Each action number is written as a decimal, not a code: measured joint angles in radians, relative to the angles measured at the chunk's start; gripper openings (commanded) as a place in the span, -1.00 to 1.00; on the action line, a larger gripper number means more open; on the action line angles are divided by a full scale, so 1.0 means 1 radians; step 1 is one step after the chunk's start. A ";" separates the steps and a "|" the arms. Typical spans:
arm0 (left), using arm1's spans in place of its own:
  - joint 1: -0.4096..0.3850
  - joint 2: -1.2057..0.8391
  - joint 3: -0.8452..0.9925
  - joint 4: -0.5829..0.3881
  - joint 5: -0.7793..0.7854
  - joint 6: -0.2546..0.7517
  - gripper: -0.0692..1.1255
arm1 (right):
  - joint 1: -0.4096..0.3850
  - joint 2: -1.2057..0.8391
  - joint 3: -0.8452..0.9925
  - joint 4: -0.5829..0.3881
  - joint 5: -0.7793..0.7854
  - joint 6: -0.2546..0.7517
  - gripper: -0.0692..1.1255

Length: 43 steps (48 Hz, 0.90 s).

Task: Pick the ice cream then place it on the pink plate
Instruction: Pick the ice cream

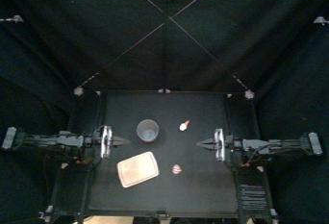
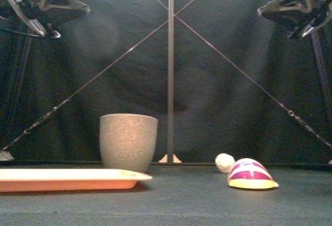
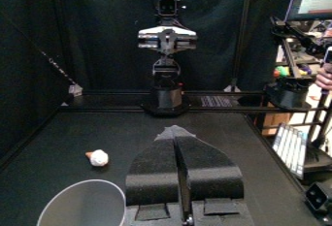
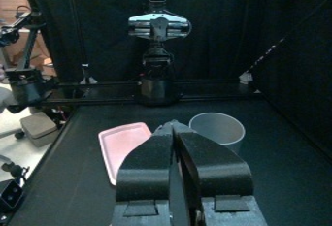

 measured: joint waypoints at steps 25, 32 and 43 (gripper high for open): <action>0.028 0.000 0.020 0.002 0.000 0.000 -0.94 | -0.359 0.311 -0.028 -0.069 0.371 0.014 -0.06; 0.028 -0.002 0.020 0.003 0.000 -0.002 -0.94 | -0.362 0.430 -0.077 -0.137 0.394 0.018 0.60; 0.028 -0.003 0.021 0.003 0.000 0.000 -0.94 | -0.377 0.595 -0.169 -0.218 0.402 0.012 0.86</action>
